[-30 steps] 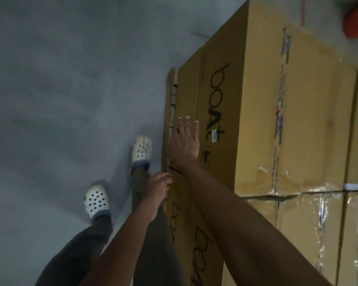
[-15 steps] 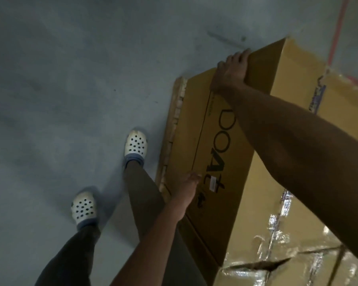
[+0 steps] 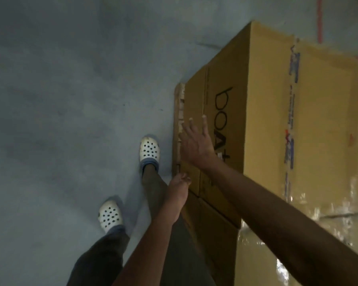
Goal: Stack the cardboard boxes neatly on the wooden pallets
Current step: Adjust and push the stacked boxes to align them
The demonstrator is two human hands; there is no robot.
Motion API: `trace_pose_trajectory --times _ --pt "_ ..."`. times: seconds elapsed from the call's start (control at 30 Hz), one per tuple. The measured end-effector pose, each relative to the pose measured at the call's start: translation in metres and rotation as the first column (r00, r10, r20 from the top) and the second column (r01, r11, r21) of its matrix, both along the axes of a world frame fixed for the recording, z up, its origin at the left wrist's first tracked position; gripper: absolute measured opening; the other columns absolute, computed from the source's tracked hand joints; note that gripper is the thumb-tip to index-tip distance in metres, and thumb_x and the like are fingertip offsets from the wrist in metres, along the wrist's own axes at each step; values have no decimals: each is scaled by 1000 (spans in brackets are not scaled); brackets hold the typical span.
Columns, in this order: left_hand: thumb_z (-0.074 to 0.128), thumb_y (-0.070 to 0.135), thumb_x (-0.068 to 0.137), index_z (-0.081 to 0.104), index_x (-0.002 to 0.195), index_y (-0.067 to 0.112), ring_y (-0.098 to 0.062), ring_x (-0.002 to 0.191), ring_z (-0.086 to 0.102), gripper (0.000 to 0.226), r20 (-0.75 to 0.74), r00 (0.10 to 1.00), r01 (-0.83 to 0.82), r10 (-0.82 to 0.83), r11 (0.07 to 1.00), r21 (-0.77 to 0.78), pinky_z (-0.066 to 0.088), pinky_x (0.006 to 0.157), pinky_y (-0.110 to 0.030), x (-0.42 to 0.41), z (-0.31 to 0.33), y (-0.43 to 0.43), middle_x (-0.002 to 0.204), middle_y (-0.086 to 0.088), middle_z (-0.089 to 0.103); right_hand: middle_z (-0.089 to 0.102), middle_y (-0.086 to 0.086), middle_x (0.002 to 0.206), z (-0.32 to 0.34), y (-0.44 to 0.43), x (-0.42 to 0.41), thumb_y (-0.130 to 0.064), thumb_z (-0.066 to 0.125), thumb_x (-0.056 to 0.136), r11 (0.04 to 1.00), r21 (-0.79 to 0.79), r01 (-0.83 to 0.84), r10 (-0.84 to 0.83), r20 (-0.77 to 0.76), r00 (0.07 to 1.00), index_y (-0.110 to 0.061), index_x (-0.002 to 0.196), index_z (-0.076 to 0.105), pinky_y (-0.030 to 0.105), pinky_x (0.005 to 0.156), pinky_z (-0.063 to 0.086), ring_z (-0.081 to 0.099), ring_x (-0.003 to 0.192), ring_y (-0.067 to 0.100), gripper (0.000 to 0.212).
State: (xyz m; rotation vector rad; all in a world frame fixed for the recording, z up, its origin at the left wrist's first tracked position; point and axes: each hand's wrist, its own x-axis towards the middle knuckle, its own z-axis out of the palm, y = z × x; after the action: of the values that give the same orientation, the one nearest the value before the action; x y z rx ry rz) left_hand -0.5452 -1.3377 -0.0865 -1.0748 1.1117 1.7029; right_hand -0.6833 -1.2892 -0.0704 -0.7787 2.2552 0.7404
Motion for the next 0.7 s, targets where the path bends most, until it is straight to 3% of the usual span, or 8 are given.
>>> trace_pose_trajectory --times 0.1,0.17,0.27,0.37,0.43,0.5,0.6,0.7 --pt "47 20 104 55 139 23 -18 122 57 37 -88 993 82 -82 997 -2 47 103 -37 51 18 6 134 3 62 22 11 166 18 24 87 -37 46 100 944 -196 266 -263 41 964 -15 151 41 57 124 0 12 155 32 55" --pt "44 23 107 56 135 25 -14 109 61 31 -137 982 123 -126 992 -31 48 81 -24 91 32 13 123 4 64 34 15 161 27 39 153 -31 54 99 799 -389 458 -458 99 883 -9 145 50 50 125 14 25 151 34 52" --pt "43 21 108 57 124 22 -12 99 64 21 -192 955 193 -225 966 -170 46 66 -11 159 54 29 113 0 64 56 18 144 43 67 255 -14 66 85 558 -658 507 -630 62 774 -5 125 69 47 118 35 47 138 36 41" --pt "45 24 108 59 115 28 4 92 60 16 -270 907 270 -323 938 -216 54 86 -18 231 70 50 116 6 67 50 12 151 74 91 350 -12 66 91 400 -806 437 -771 -38 636 -11 129 67 43 121 29 36 147 29 38" --pt "40 46 106 59 127 36 0 109 58 29 -318 852 331 -416 898 -290 48 105 -34 273 81 66 124 17 62 39 8 160 96 105 401 -23 63 96 387 -813 434 -843 -122 524 -15 139 59 46 123 23 24 154 25 44" --pt "33 68 98 45 146 45 -2 128 51 54 -385 819 290 -426 886 -363 44 110 -37 305 90 88 141 21 53 28 4 166 107 126 429 -39 59 96 416 -772 480 -874 -194 446 -20 150 48 50 125 14 14 156 23 57" --pt "25 81 91 33 153 48 4 139 39 70 -534 757 143 -377 893 -427 36 115 -31 337 93 118 153 22 42 13 -3 170 110 163 440 -67 49 92 412 -723 555 -894 -204 398 -35 158 29 54 125 4 2 157 20 77" --pt "36 68 96 23 158 41 18 134 29 69 -609 678 105 -411 875 -473 33 111 -22 351 87 141 154 24 35 0 -12 170 99 185 435 -83 40 87 384 -682 622 -898 -118 425 -49 159 13 58 123 0 -8 157 16 84"
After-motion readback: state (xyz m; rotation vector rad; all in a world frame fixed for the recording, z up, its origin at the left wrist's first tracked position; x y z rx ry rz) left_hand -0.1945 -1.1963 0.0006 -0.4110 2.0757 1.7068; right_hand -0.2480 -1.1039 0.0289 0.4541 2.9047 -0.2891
